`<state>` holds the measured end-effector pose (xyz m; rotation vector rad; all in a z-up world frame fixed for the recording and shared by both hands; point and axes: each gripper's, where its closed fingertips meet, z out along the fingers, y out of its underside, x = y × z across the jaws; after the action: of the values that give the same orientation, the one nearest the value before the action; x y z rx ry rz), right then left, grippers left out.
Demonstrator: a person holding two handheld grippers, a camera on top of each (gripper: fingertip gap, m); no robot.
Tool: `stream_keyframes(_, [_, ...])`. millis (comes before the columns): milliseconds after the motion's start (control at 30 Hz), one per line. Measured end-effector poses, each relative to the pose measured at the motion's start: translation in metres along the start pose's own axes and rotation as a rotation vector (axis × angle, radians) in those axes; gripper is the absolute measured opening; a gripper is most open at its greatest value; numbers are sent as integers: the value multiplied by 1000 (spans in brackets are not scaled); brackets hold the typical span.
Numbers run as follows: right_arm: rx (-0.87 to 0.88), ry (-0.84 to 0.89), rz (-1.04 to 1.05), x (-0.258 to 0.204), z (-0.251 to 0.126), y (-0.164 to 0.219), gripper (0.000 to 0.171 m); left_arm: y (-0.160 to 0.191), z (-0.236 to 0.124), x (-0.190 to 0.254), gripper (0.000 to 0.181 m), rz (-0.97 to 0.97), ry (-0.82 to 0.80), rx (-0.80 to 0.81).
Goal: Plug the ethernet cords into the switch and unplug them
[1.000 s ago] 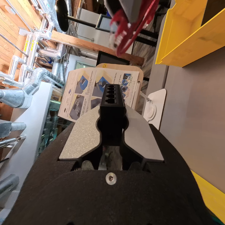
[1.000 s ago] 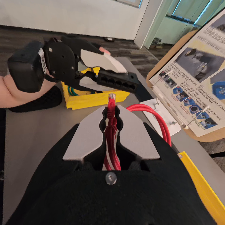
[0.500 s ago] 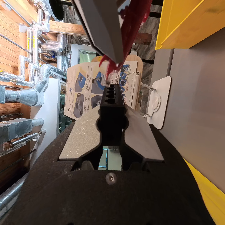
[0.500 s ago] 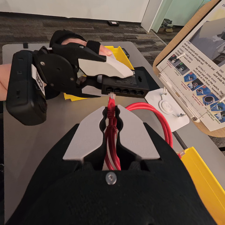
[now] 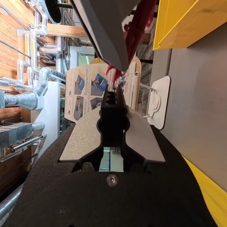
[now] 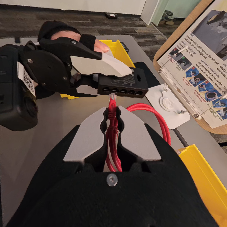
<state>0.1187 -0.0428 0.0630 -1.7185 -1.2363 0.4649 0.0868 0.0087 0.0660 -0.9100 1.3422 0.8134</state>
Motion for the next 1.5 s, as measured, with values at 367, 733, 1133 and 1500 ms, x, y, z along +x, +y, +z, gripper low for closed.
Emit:
stream_keyframes(367, [-6,51,65,32,-9,13,14,-13,-4,4,29,5,20,55])
stream_keyframes(733, [-33,-4,84,31,-9,20,14,-27,-9,9,29,7,41,111])
stream_keyframes(1133, [-68,-65,118,25,-13,27,14,-41,-16,13,29,26,53,176])
stream_keyframes(1500, [-133,-71,106,18,-14,34,14,-60,-27,20,29,69,74,255])
